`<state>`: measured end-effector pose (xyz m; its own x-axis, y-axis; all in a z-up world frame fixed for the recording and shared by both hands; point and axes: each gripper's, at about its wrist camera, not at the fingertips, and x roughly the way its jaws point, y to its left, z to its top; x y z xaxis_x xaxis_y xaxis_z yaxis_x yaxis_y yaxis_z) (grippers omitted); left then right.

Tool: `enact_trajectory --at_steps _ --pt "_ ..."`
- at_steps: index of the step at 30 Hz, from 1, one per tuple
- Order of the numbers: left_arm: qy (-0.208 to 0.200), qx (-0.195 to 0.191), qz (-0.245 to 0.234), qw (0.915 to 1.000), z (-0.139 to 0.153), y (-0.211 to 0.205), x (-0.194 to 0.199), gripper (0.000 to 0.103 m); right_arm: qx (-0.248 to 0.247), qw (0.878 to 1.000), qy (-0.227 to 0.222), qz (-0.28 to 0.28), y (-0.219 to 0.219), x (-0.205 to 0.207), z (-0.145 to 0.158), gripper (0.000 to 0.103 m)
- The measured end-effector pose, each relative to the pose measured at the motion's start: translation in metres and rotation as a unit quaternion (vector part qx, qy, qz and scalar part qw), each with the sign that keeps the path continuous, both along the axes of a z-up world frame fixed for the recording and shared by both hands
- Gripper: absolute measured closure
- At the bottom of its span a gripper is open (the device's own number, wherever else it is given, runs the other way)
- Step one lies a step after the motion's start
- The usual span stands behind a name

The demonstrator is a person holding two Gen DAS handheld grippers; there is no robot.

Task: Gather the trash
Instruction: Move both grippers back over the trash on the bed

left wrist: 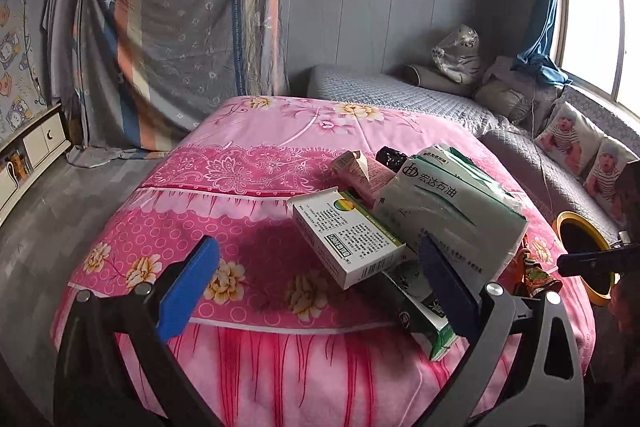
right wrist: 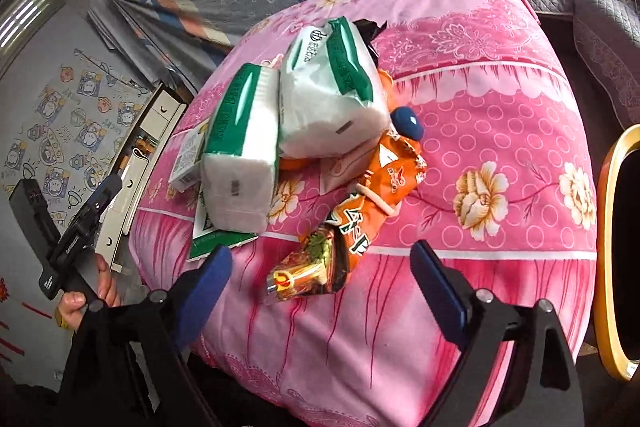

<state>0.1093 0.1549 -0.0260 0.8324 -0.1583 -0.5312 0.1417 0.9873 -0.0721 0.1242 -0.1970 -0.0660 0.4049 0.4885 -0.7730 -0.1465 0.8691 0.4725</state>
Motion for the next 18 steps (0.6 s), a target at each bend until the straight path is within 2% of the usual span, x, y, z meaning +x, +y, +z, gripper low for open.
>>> enact_trajectory --at_steps 7,9,11,14,18 --pt "-0.002 0.006 -0.013 0.9999 -0.002 -0.006 -0.01 0.008 -0.029 0.999 0.018 0.001 0.016 0.009 -0.01 0.02" --pt "0.006 -0.003 -0.013 0.9999 -0.004 -0.004 -0.009 0.008 -0.032 0.999 0.005 -0.009 0.014 0.009 -0.005 0.02" --pt "0.015 -0.019 -0.015 0.9996 -0.006 -0.002 -0.009 0.008 -0.031 0.999 -0.034 -0.006 0.01 0.005 0.009 0.019" --pt "0.018 -0.027 -0.018 0.9993 -0.007 0.0 -0.01 0.008 -0.004 0.997 -0.064 0.041 0.016 0.001 0.025 0.014" --pt "0.018 -0.029 -0.015 0.9993 -0.008 -0.001 -0.009 0.008 0.008 0.995 -0.055 0.082 0.039 0.018 0.025 0.013"
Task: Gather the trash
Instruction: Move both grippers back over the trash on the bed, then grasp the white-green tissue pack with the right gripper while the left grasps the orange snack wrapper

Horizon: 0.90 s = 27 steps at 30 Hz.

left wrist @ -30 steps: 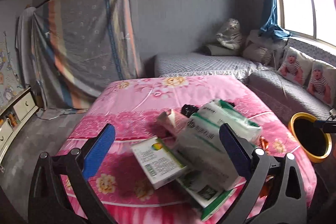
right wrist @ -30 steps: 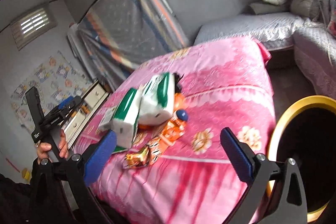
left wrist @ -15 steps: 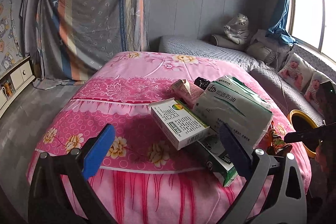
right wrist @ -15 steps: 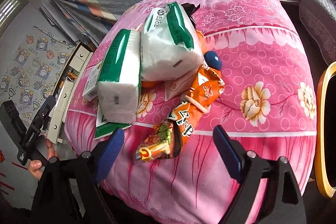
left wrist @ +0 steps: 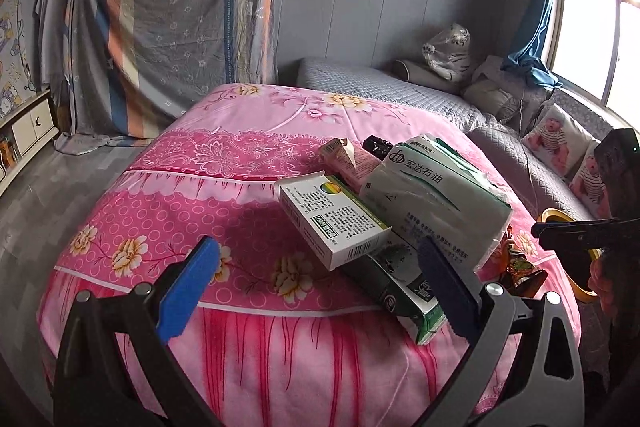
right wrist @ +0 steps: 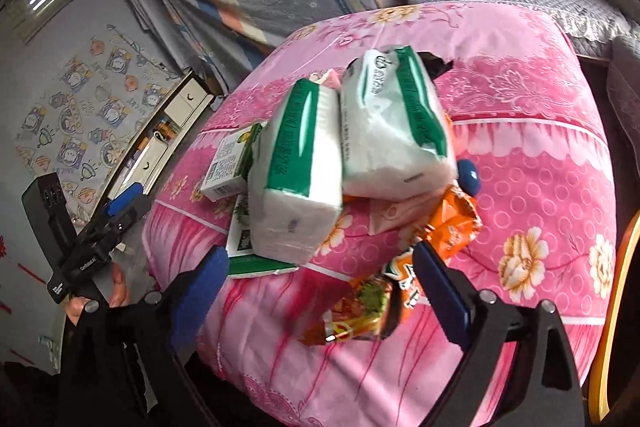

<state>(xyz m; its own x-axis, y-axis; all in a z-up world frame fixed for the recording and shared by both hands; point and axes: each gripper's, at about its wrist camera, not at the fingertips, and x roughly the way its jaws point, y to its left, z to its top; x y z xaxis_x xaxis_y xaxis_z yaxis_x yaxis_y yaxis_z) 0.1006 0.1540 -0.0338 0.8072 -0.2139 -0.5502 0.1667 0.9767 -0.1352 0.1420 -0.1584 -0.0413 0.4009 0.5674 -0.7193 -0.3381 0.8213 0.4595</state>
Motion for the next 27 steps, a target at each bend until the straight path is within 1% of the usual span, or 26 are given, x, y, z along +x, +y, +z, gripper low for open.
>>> enact_trajectory --at_steps 3,4,6,8,11,12,14,15,16,17,19,21,22,24,27 --pt "0.0 -0.006 -0.008 0.9999 -0.001 -0.001 -0.002 0.008 0.004 0.999 0.03 0.016 0.018 0.018 -0.008 0.012" --pt "-0.001 -0.001 -0.009 1.0 -0.001 -0.002 -0.003 0.008 0.002 0.999 0.041 0.019 0.023 0.024 -0.011 0.01" --pt "-0.005 0.015 -0.006 0.9999 -0.001 -0.004 -0.004 0.008 -0.007 0.998 0.058 0.013 0.03 0.034 -0.019 0.01" --pt "-0.006 0.023 -0.003 0.9997 -0.002 -0.004 -0.004 0.008 0.005 0.997 0.077 0.01 0.035 0.047 -0.026 0.01" --pt "0.002 0.02 -0.001 0.9998 -0.005 -0.001 -0.001 0.008 0.026 0.995 0.095 0.012 0.044 0.055 -0.031 0.011" --pt "0.005 0.018 0.001 0.9998 -0.006 0.0 0.0 0.008 0.035 0.994 0.101 0.014 0.047 0.058 -0.032 0.014" --pt "0.012 0.015 0.006 0.9998 -0.009 0.002 0.003 0.008 0.042 0.992 0.115 0.015 0.052 0.065 -0.036 0.036" --pt "0.016 0.013 0.008 0.9998 -0.011 0.003 0.004 0.008 0.041 0.992 0.12 0.013 0.054 0.067 -0.038 0.038" --pt "0.018 0.011 0.009 0.9997 -0.012 0.004 0.005 0.008 0.038 0.992 0.124 0.011 0.056 0.07 -0.041 0.051" --pt "0.021 0.009 0.01 0.9997 -0.013 0.004 0.006 0.008 0.044 0.991 0.128 0.009 0.055 0.072 -0.043 0.058" --pt "0.024 0.009 0.011 0.9996 -0.014 0.004 0.006 0.008 0.053 0.99 0.128 0.009 0.049 0.073 -0.043 0.061" --pt "0.025 0.011 0.009 0.9996 -0.015 0.002 0.006 0.008 0.054 0.991 0.119 0.013 0.043 0.069 -0.038 0.062" --pt "0.025 0.012 0.006 0.9996 -0.014 0.001 0.005 0.008 0.063 0.991 0.119 0.016 0.039 0.067 -0.035 0.062" --pt "0.023 0.014 -0.002 0.9996 -0.013 -0.005 0.004 0.008 0.09 0.988 0.12 0.022 0.026 0.06 -0.029 0.062" --pt "0.018 0.012 -0.029 0.9994 -0.01 -0.018 0.002 0.008 0.128 0.986 0.108 0.026 0.002 0.046 -0.013 0.062"
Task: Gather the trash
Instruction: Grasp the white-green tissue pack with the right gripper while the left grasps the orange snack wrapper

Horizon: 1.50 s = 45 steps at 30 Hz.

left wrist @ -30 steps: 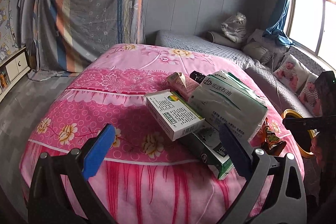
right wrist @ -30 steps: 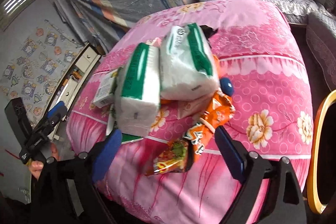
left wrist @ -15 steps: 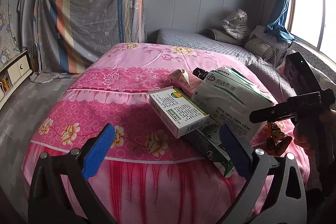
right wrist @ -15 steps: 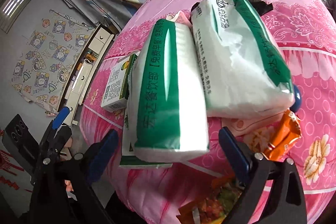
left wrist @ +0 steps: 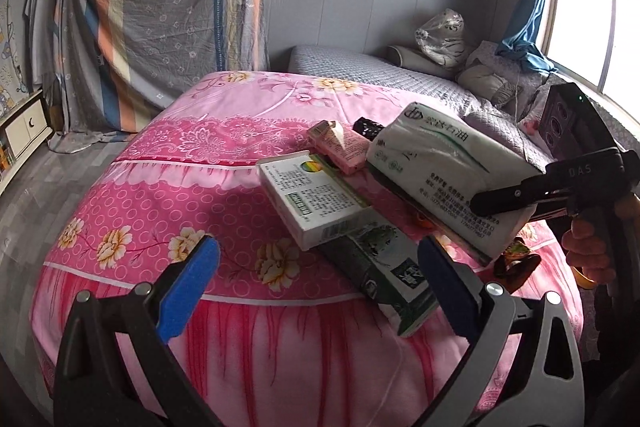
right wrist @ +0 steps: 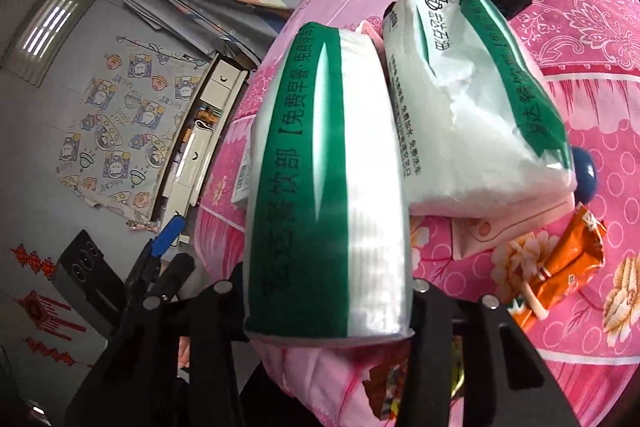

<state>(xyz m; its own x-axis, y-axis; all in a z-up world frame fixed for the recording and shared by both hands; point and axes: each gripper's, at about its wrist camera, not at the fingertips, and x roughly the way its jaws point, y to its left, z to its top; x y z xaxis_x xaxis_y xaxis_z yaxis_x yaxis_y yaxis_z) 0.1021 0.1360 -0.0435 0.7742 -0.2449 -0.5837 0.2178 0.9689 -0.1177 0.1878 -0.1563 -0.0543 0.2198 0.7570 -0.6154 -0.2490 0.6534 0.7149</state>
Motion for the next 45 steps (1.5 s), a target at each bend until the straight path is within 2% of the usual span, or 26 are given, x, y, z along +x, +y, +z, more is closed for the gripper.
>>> enact_trajectory --at_steps 4,7,9,13,17,20,24,26,30,32,36,39,45 --pt "-0.007 0.002 -0.065 0.9979 0.006 -0.037 -0.006 0.008 0.027 0.997 -0.057 -0.04 -0.047 -0.025 0.034 0.062" --pt "-0.007 0.013 -0.131 0.9913 0.007 -0.077 -0.01 0.008 0.037 0.99 -0.105 -0.087 -0.091 -0.046 0.055 0.061" --pt "0.013 0.022 -0.174 0.9844 0.003 -0.106 -0.008 0.008 0.043 0.985 -0.12 -0.114 -0.114 -0.056 0.063 0.061" --pt "0.055 0.046 -0.238 0.9687 -0.009 -0.159 -0.004 0.008 0.04 0.98 -0.128 -0.149 -0.153 -0.076 0.06 0.061" --pt "0.062 0.096 -0.248 0.9621 -0.027 -0.194 0.0 0.008 0.049 0.978 -0.115 -0.165 -0.172 -0.087 0.048 0.061" --pt "0.09 0.099 -0.255 0.9576 -0.038 -0.206 0.007 0.008 0.053 0.978 -0.11 -0.171 -0.169 -0.091 0.045 0.061" --pt "0.108 0.101 -0.242 0.959 -0.047 -0.209 0.02 0.009 0.063 0.977 -0.107 -0.172 -0.176 -0.094 0.041 0.061" --pt "0.119 0.1 -0.24 0.9583 -0.051 -0.209 0.026 0.025 0.066 0.977 -0.107 -0.172 -0.176 -0.097 0.042 0.061" --pt "0.142 0.109 -0.229 0.9568 -0.06 -0.211 0.035 0.041 0.069 0.977 -0.109 -0.173 -0.176 -0.099 0.041 0.061" --pt "0.159 0.101 -0.23 0.9547 -0.064 -0.21 0.039 0.07 0.07 0.976 -0.109 -0.173 -0.176 -0.101 0.042 0.061" --pt "0.155 0.093 -0.225 0.9575 -0.061 -0.203 0.037 0.073 0.067 0.977 -0.108 -0.172 -0.174 -0.1 0.042 0.061" --pt "0.147 0.059 -0.22 0.9625 -0.048 -0.188 0.029 0.073 0.066 0.978 -0.107 -0.167 -0.171 -0.1 0.042 0.061" --pt "0.05 0.03 -0.175 0.9829 0.006 -0.149 -0.004 0.073 0.068 0.979 -0.111 -0.155 -0.161 -0.098 0.047 0.061"
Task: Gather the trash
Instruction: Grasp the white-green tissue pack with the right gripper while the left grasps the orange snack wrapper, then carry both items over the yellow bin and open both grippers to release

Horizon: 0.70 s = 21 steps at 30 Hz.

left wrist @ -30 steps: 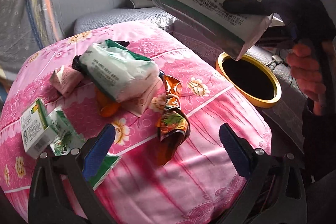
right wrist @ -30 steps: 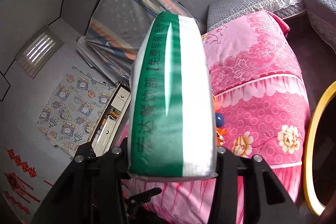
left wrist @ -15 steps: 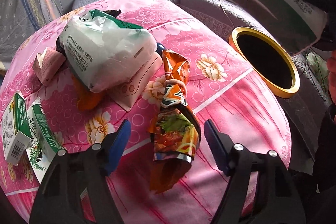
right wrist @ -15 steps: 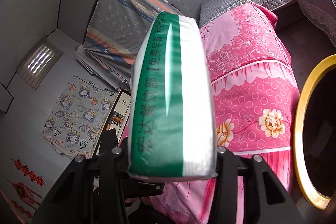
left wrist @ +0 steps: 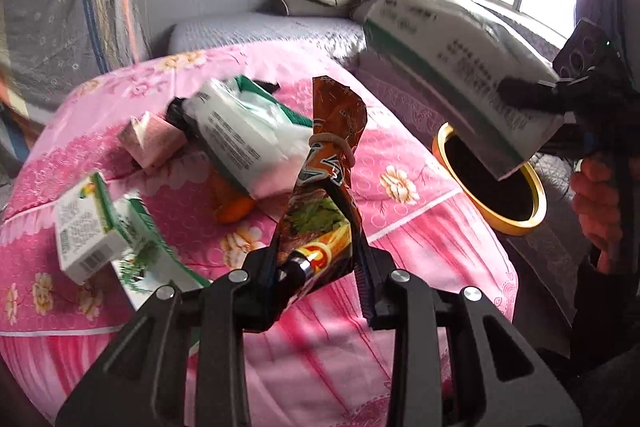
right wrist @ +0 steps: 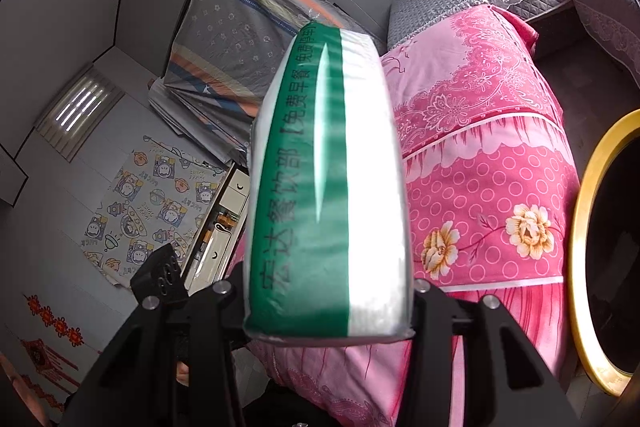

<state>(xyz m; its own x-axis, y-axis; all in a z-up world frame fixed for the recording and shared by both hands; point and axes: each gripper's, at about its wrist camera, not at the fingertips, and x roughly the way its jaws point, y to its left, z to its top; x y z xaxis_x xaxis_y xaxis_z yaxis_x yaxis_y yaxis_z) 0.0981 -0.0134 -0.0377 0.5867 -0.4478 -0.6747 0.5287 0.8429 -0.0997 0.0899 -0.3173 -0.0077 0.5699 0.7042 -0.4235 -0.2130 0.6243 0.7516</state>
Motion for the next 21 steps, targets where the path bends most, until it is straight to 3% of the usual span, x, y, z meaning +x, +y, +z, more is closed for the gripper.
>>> enact_trajectory --at_steps 5,9,21 --pt "-0.072 0.002 0.063 0.9954 0.031 0.022 -0.017 0.073 0.012 1.0 -0.012 0.013 0.009 0.0 0.006 0.061" --pt "-0.088 -0.002 0.095 0.9916 0.042 0.03 -0.014 0.073 0.011 0.999 -0.01 0.029 0.019 0.001 0.008 0.061" --pt "-0.098 -0.017 0.072 0.9924 0.056 -0.014 -0.001 0.073 -0.007 1.0 -0.025 -0.004 -0.004 -0.011 0.012 0.061"
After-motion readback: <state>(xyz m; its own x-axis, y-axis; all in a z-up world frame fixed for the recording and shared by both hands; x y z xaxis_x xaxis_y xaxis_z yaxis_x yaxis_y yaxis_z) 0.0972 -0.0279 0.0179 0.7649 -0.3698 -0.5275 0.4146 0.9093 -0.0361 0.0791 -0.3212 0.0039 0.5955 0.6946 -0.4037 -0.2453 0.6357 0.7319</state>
